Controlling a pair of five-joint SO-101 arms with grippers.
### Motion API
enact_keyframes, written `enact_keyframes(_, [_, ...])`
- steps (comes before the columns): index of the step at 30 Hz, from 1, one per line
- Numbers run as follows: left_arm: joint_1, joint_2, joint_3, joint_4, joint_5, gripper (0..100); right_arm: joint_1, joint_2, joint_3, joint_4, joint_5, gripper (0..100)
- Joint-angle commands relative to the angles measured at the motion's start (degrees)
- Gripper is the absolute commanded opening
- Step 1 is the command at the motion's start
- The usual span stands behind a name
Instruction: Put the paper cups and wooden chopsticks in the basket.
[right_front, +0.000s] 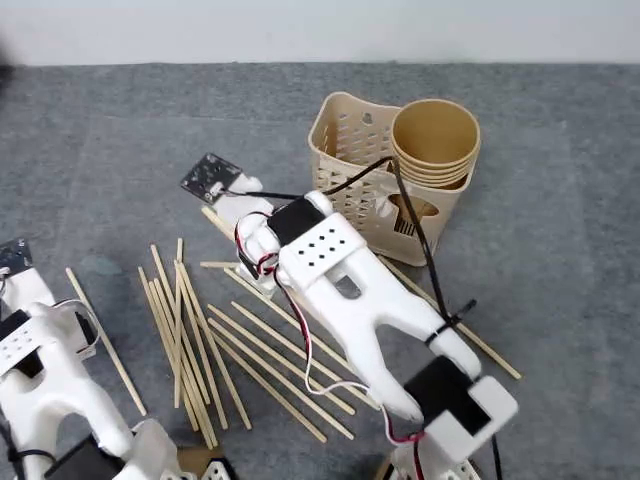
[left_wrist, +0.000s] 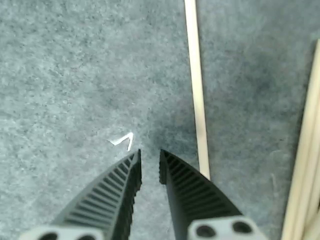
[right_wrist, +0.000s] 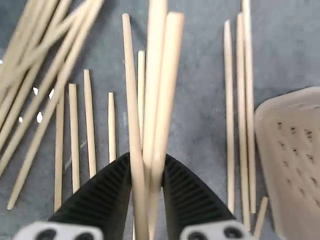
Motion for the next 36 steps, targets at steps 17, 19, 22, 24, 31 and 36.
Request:
enact_keyframes(17, [0.44, -2.02, -0.04, -0.88, 0.35, 7, 2.24, -9.71, -25.76, 7.43, 0.53, 0.8])
enact_keyframes(19, [0.44, -2.02, -0.04, -0.88, 0.35, 7, 2.24, -9.71, -26.99, 7.34, 0.70, 0.7])
enact_keyframes(22, [0.44, -2.02, -0.04, -0.88, 0.35, 7, 2.33, -9.71, -29.01, 6.90, 0.79, 0.7])
enact_keyframes(24, [0.44, -2.02, -0.04, -0.88, 0.35, 7, 2.51, -9.63, -31.21, 6.90, 0.97, 0.7])
enact_keyframes(31, [0.44, -2.02, -0.04, -0.97, 0.35, 7, 3.21, -9.63, -34.20, 6.64, 2.37, 0.7])
enact_keyframes(36, [0.44, -2.02, -0.04, -0.97, 0.35, 7, 4.62, -9.63, -34.20, 0.92, 2.29, 0.7])
